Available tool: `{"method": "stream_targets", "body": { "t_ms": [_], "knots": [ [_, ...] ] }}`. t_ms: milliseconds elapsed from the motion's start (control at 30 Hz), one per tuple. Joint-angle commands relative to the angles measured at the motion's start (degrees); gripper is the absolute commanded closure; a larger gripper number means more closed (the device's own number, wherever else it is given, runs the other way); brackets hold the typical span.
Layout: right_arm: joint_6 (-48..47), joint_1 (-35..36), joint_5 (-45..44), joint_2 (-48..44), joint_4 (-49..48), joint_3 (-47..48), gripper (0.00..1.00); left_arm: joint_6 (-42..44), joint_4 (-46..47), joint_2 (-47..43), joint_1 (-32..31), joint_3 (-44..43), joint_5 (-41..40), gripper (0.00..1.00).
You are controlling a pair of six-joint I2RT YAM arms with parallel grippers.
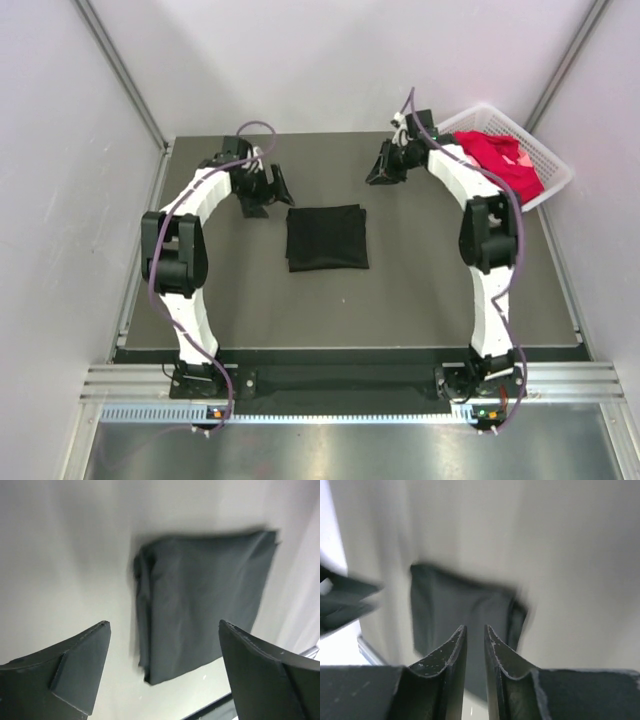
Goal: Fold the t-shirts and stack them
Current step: Fold the tshirt, then neatly place the folded tshirt to the corner
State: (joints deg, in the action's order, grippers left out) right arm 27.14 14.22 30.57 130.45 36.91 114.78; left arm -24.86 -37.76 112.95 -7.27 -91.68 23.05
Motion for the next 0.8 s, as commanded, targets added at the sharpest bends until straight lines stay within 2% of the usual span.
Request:
{"method": "stream_targets", "body": {
  "t_ms": [0, 167, 367, 467, 633, 667, 767],
  "knots": [
    [-5.33, -0.24, -1.39, -14.41, 3.27, -6.03, 0.79, 1.83, 0.22, -1.32, 0.06, 5.0, -0.63, 0.01],
    [-5.87, 0.11, 1.33, -32.61, -1.22, -28.5, 0.79, 1.4, 2.77, 1.74, 0.06, 5.81, -0.11, 0.02],
    [-8.24, -0.33, 2.13, -47.73, -2.89, -46.8, 0.79, -3.51, 8.4, 6.66, -0.9, 5.63, 3.67, 0.17],
    [-8.59, -1.47, 3.27, -52.31, -3.85, -52.79, 0.79, -5.11, 9.37, 7.99, -3.01, 5.9, 3.41, 0.24],
    [-9.64, -2.88, 4.5, -56.35, -3.69, -55.72, 0.8, -7.64, 10.77, 9.4, -7.67, 6.95, 0.43, 0.29],
    [-9.82, -2.88, 4.5, -56.62, -3.51, -55.63, 0.8, -8.44, 12.17, 9.75, -7.85, 7.47, -0.19, 0.33],
    [-9.38, -2.88, 5.64, -57.68, -3.33, -56.07, 0.8, -10.82, 13.24, 9.93, -7.94, 9.59, -2.91, 0.54]
  ]
}}
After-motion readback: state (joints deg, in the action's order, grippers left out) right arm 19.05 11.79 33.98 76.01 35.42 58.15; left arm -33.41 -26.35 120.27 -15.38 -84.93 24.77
